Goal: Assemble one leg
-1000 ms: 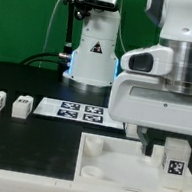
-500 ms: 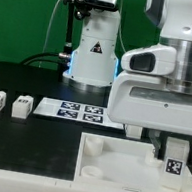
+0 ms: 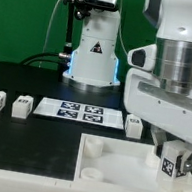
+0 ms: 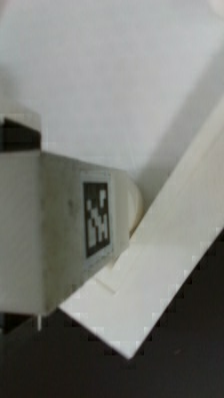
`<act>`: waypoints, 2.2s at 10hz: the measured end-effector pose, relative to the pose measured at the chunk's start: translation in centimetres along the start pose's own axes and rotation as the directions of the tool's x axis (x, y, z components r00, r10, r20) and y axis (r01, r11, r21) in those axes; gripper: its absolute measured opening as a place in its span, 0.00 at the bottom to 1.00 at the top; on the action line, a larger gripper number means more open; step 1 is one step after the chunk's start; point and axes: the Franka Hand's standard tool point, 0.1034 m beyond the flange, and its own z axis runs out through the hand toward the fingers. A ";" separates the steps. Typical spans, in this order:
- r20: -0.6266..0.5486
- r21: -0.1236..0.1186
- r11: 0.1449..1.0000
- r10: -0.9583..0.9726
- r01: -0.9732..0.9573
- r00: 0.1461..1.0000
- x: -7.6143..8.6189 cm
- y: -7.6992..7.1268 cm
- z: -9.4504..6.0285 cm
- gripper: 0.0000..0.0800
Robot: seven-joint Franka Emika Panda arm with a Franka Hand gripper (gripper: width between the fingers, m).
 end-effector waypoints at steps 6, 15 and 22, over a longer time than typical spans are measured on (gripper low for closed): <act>0.022 0.016 0.962 0.272 -0.272 0.962 0.1 0.2 0.2 0.63; -0.028 -0.009 0.523 -0.852 0.853 0.522 0.2 -0.6 -0.1 0.81; -0.016 -0.004 0.642 -0.767 0.767 0.641 0.3 -0.2 0.4 0.36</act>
Offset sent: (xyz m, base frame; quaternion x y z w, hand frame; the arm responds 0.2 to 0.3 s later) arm 0.0000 0.0000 0.0000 0.0000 0.0000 0.0899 0.9960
